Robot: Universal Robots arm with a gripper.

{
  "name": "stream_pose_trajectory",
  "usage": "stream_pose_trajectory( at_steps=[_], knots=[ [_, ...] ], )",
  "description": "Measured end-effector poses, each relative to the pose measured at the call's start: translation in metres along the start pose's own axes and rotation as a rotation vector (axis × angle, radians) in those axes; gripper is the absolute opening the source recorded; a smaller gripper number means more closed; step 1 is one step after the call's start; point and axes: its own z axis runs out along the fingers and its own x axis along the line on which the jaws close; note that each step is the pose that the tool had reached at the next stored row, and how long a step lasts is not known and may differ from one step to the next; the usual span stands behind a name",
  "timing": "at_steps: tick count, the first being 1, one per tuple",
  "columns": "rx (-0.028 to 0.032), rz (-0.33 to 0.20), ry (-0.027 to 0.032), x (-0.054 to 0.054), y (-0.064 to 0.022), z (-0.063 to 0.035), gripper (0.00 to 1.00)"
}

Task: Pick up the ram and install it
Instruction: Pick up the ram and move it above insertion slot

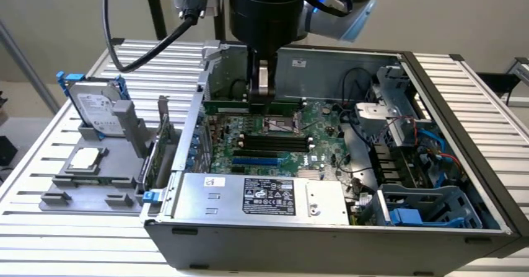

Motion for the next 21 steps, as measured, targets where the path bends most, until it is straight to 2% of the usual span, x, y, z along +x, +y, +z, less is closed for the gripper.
stream_pose_trajectory(
  at_steps=[13,18,21],
  knots=[
    [-0.0001,0.000,0.0001,-0.039,-0.0275,0.0034,0.14],
    [0.0003,0.005,-0.0002,-0.045,-0.0414,0.0051,0.14],
    [0.0017,0.022,-0.0007,-0.046,-0.0449,0.0064,0.14]
  ],
)
